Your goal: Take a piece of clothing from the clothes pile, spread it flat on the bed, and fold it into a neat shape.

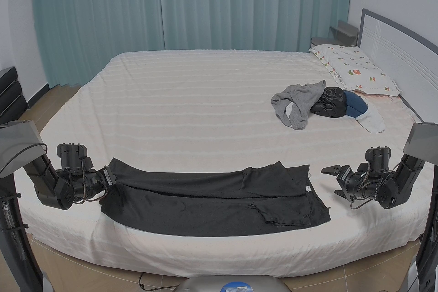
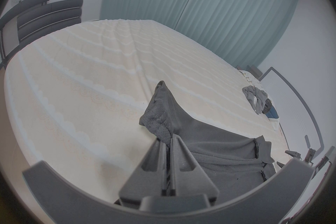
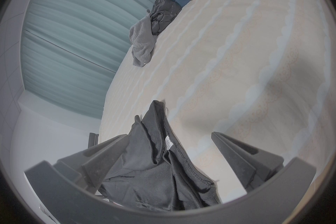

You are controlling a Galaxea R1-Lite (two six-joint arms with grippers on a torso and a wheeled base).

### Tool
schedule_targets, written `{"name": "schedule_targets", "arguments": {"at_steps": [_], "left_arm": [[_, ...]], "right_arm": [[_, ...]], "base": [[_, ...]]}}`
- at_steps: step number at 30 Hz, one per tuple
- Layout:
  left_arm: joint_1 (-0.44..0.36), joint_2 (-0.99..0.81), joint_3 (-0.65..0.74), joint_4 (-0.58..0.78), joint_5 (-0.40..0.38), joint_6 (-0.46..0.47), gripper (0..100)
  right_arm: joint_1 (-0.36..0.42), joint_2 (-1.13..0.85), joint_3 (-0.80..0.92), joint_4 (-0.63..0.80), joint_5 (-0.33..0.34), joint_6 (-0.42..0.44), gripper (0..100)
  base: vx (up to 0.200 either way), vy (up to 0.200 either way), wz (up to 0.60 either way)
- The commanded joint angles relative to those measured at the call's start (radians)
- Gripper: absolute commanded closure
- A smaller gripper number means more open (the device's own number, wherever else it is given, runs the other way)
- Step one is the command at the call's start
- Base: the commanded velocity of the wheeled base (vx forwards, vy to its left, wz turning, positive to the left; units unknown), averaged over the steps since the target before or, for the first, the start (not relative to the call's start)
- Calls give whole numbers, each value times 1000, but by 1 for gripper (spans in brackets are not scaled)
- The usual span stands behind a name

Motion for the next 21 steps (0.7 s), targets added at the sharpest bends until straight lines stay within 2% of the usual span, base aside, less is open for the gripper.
{"name": "schedule_targets", "arguments": {"at_steps": [1,7,8,18,21], "left_arm": [[0,-3,-2,0,2,0,100],[-5,26,-2,0,0,2,100],[-6,31,-2,-2,0,2,0],[-58,54,-35,10,3,5,0],[-63,56,-65,81,53,71,0]], "right_arm": [[0,0,2,-1,1,0,0],[2,1,2,-1,1,0,0],[0,1,2,-1,1,0,0],[0,3,0,-2,1,2,0],[0,1,0,-2,1,2,0]], "base": [[0,0,0],[0,0,0],[0,0,0],[0,0,0],[0,0,0]]}}
